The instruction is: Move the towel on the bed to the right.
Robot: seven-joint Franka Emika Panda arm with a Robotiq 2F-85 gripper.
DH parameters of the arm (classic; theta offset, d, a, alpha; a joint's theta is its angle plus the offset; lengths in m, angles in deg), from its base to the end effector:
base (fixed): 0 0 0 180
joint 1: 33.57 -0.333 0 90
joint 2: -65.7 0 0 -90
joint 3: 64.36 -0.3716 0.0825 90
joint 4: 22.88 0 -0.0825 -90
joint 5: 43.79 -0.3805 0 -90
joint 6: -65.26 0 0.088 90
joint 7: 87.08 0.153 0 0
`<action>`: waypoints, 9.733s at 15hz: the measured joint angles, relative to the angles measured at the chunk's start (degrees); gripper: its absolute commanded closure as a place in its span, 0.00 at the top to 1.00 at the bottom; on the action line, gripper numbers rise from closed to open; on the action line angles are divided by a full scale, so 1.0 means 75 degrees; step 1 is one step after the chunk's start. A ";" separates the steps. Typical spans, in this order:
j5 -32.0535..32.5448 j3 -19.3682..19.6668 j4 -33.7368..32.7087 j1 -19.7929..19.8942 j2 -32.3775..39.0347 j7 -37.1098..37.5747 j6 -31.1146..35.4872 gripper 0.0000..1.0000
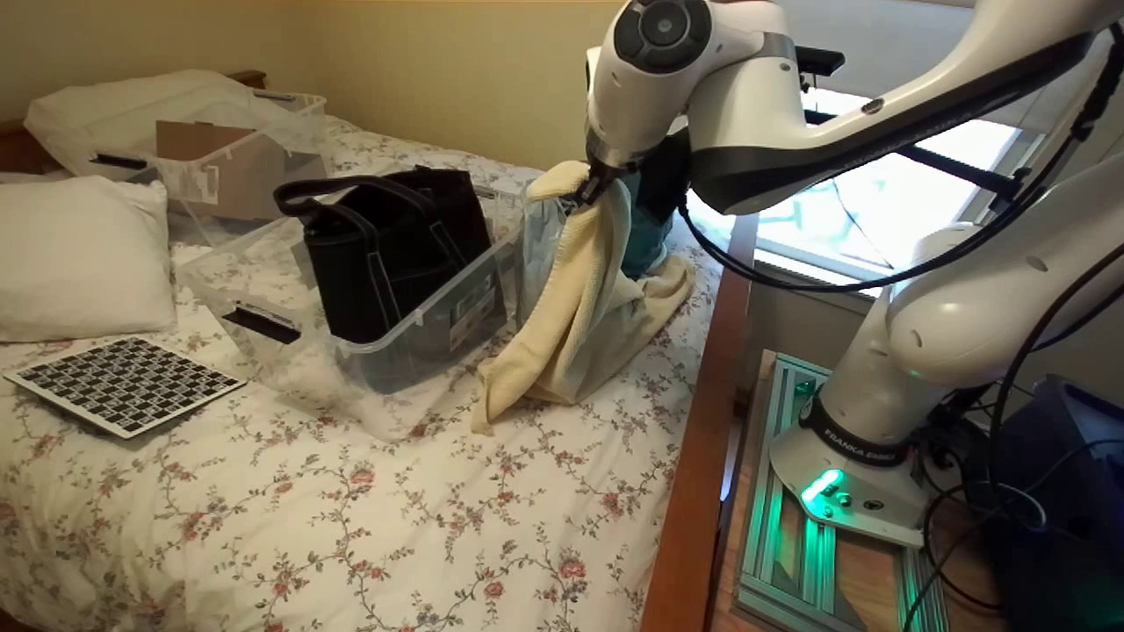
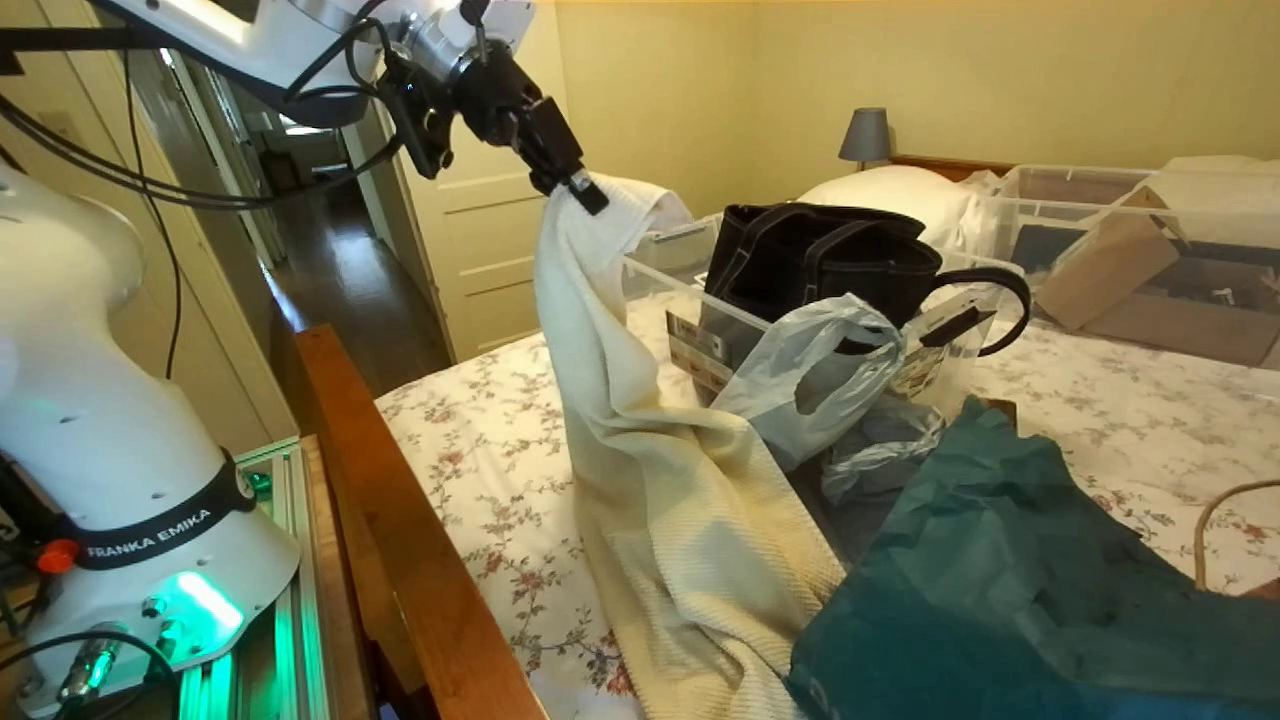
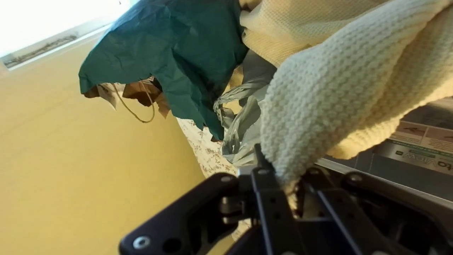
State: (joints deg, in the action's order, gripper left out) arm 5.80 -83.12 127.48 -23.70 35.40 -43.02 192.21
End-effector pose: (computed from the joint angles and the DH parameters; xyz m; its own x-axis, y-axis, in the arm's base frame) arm 0.3765 0.0089 0.4543 0.9126 0.0465 0.4063 -0.2507 -0.7214 0.6456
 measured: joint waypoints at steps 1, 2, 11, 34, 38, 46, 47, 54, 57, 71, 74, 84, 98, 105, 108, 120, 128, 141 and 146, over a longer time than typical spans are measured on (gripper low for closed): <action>0.0152 0.0029 -0.0019 -0.0014 0.0068 0.0171 -0.0167 0.03; 0.0314 0.0042 -0.0051 -0.0018 0.0161 0.0354 -0.0425 0.03; 0.0991 0.1098 -0.0317 -0.0621 0.1581 0.1481 -0.1380 0.57; -0.1685 0.2023 -0.0300 -0.1701 0.3851 -0.1158 0.3727 1.00; -0.1687 0.2191 -0.0299 -0.1575 0.4474 -0.2060 0.4337 1.00; -0.1588 0.2227 -0.0687 -0.1466 0.5882 -0.3446 0.4528 1.00; -0.1468 0.2241 -0.0771 -0.1471 0.6047 -0.3490 0.4551 1.00; -0.0292 0.2634 -0.1380 -0.1564 0.7068 -0.3482 0.4949 1.00; -0.0096 0.2714 -0.1579 -0.1593 0.7485 -0.3498 0.4959 0.66; 0.0443 0.3500 -0.1792 -0.2018 0.6123 -0.2030 0.4308 0.00; 0.0661 0.3648 -0.1654 -0.2135 0.5334 -0.1708 0.3547 0.26; -0.0036 0.3089 -0.1036 -0.1934 0.6031 -0.3135 0.4002 0.86; -0.0488 0.2801 -0.2048 -0.1575 0.8419 -0.4072 0.5164 0.59; -0.0490 0.2923 -0.2301 -0.1635 0.8647 -0.3733 0.5154 0.12; -0.0603 0.3024 -0.2180 -0.1732 0.8169 -0.3393 0.5108 0.05; 0.0645 0.3633 -0.1627 -0.2343 0.4961 -0.0531 0.1296 0.05; 0.0720 0.3404 -0.1693 -0.1730 0.4850 0.1737 -0.0846 0.05; 0.0590 0.3686 -0.2319 -0.0656 0.6515 0.4222 -0.0913 0.45; 0.0431 0.3671 -0.2500 -0.0697 0.6590 0.4619 -0.0914 0.79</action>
State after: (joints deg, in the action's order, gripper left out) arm 9.04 -55.58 108.74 -28.93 84.82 -8.38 185.35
